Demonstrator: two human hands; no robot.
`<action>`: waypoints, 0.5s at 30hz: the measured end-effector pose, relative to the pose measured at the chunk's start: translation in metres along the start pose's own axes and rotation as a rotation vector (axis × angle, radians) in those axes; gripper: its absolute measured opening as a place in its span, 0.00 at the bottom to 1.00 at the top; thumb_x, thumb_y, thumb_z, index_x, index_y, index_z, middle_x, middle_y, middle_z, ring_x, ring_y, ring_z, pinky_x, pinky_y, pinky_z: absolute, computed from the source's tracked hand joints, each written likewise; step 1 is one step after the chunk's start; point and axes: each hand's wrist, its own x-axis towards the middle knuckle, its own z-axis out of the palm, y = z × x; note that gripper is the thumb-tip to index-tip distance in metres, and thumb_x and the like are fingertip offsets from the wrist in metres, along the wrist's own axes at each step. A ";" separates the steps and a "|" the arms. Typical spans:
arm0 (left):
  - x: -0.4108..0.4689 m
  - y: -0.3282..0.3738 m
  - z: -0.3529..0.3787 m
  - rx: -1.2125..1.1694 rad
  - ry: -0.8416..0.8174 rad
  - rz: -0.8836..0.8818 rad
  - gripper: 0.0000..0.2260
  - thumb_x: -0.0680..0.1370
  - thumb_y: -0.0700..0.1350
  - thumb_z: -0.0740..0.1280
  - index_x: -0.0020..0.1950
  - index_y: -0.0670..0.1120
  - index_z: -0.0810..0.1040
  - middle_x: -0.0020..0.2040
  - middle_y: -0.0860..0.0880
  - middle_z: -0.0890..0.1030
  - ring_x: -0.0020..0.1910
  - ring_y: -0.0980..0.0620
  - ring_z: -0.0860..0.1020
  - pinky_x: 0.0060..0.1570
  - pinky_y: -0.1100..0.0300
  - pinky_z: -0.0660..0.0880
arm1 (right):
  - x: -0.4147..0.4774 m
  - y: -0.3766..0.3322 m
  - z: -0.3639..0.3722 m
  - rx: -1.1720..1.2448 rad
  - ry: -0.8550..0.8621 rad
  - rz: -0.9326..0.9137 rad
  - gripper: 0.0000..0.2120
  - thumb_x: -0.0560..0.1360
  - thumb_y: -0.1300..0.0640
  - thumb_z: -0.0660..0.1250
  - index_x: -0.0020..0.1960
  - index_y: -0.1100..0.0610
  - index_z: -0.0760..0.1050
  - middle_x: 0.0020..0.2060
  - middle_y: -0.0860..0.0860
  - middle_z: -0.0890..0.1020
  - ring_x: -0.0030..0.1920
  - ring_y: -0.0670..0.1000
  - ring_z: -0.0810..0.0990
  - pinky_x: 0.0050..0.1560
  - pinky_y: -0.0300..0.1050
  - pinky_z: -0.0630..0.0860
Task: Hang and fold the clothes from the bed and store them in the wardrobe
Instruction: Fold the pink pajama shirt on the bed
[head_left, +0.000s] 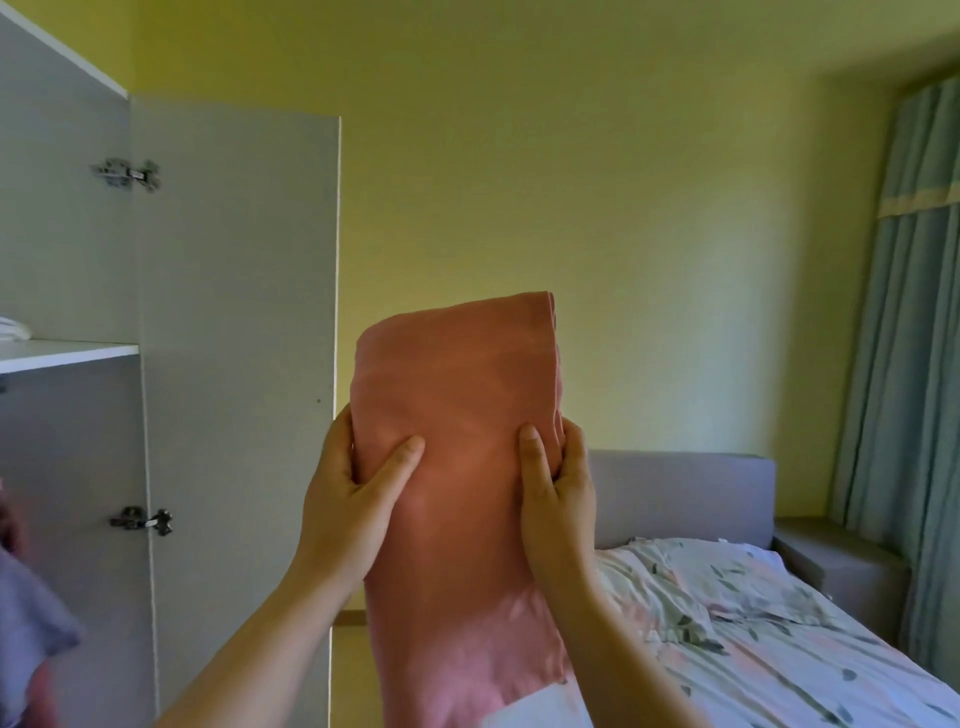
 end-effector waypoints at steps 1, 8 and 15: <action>0.009 -0.006 0.003 0.001 0.013 -0.001 0.25 0.68 0.62 0.70 0.64 0.64 0.72 0.53 0.68 0.79 0.49 0.69 0.79 0.48 0.64 0.74 | 0.008 0.008 0.005 0.009 -0.007 -0.004 0.14 0.78 0.41 0.59 0.61 0.45 0.72 0.47 0.35 0.82 0.47 0.36 0.80 0.45 0.34 0.76; 0.066 -0.044 -0.006 0.024 0.080 0.016 0.22 0.68 0.60 0.71 0.61 0.64 0.74 0.53 0.64 0.81 0.50 0.63 0.81 0.50 0.57 0.77 | 0.053 0.048 0.059 0.068 -0.085 0.007 0.14 0.79 0.41 0.60 0.62 0.45 0.72 0.49 0.39 0.83 0.49 0.39 0.81 0.50 0.45 0.78; 0.116 -0.068 -0.045 0.036 0.167 0.065 0.24 0.67 0.61 0.71 0.62 0.63 0.74 0.54 0.60 0.82 0.52 0.58 0.82 0.54 0.49 0.78 | 0.078 0.061 0.129 0.132 -0.169 -0.041 0.12 0.80 0.42 0.61 0.60 0.45 0.72 0.48 0.40 0.83 0.48 0.42 0.82 0.52 0.53 0.80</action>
